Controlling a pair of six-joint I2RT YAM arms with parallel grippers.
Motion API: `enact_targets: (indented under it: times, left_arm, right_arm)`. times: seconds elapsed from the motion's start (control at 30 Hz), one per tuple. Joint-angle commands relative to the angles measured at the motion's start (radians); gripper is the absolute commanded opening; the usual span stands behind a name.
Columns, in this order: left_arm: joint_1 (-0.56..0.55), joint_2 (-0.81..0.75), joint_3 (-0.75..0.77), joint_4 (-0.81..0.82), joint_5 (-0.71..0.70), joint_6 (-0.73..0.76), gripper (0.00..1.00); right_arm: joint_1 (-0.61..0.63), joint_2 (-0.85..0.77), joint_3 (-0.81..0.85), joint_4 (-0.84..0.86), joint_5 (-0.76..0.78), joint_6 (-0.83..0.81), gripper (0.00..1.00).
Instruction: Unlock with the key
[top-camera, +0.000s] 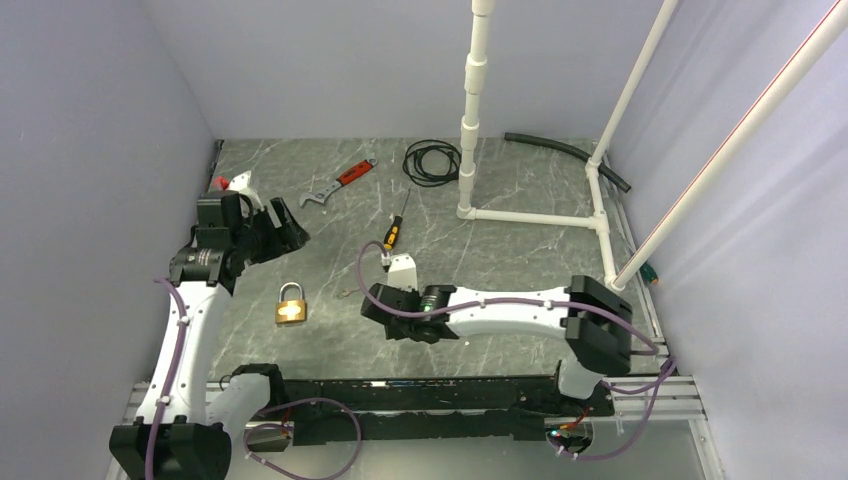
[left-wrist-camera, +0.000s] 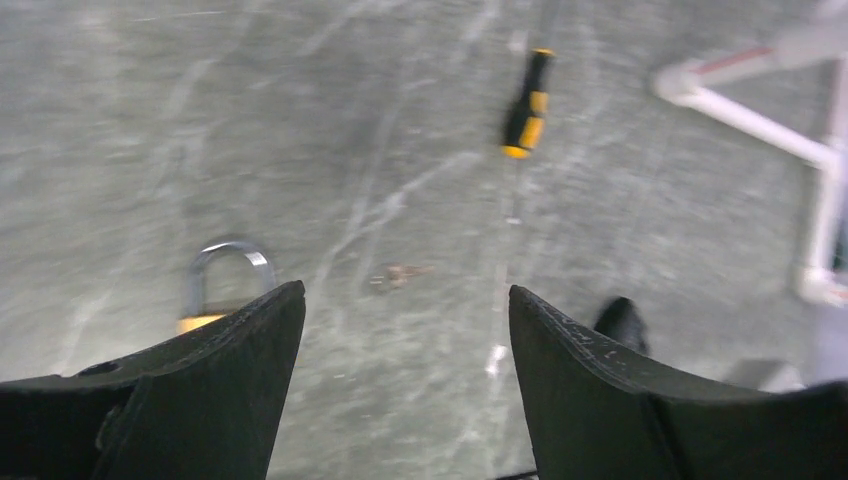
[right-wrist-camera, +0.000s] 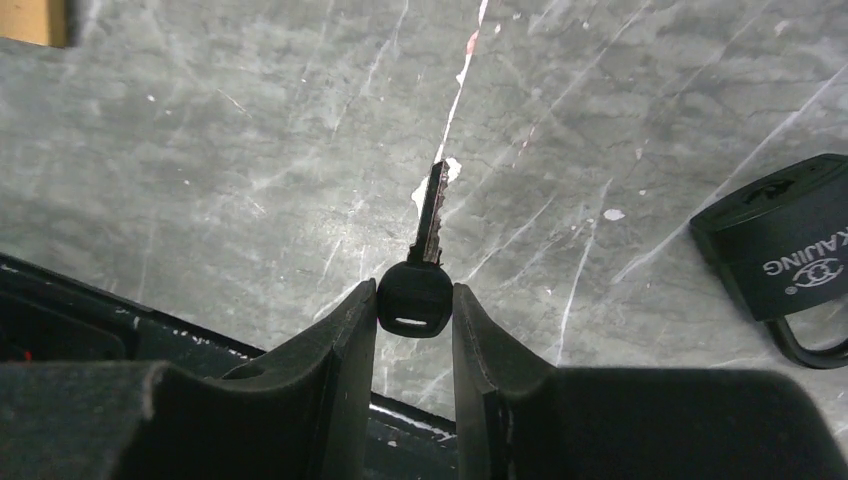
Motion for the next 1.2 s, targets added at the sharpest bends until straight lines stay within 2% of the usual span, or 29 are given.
enact_targets:
  times: [0.0, 0.07, 0.2, 0.27, 0.43, 0.57, 0.67, 1.0, 1.17]
  left_arm:
    - [-0.003, 0.002, -0.038, 0.153, 0.401, -0.08, 0.76]
    - [-0.01, 0.014, -0.063, 0.201, 0.504, -0.128, 0.74]
    - [-0.08, 0.031, -0.084, 0.26, 0.536, -0.208, 0.67]
    - [-0.147, 0.044, -0.095, 0.293, 0.528, -0.243, 0.65]
    - [-0.367, 0.143, -0.067, 0.321, 0.457, -0.299, 0.67]
    - [-0.515, 0.214, -0.044, 0.354, 0.384, -0.341, 0.66]
    - [-0.583, 0.237, -0.039, 0.386, 0.319, -0.374, 0.66]
    - [-0.729, 0.263, -0.088, 0.522, 0.194, -0.472, 0.61]
    - [-0.778, 0.261, -0.065, 0.491, 0.116, -0.471, 0.58]
  right_arm:
    - [-0.002, -0.104, -0.079, 0.135, 0.067, -0.039, 0.24]
    - [-0.003, -0.172, -0.123, 0.171, 0.084, -0.047, 0.24]
    - [-0.003, -0.297, -0.228, 0.279, 0.101, -0.11, 0.23]
    - [-0.003, -0.372, -0.292, 0.356, 0.101, -0.166, 0.23]
    - [-0.003, -0.578, -0.473, 0.559, 0.088, -0.278, 0.22]
    - [-0.003, -0.692, -0.532, 0.559, 0.081, -0.311, 0.22]
    - [-0.003, -0.756, -0.567, 0.56, 0.077, -0.324, 0.22]
    - [-0.003, -0.811, -0.577, 0.512, 0.043, -0.36, 0.22]
    - [-0.003, -0.814, -0.58, 0.525, 0.021, -0.37, 0.21]
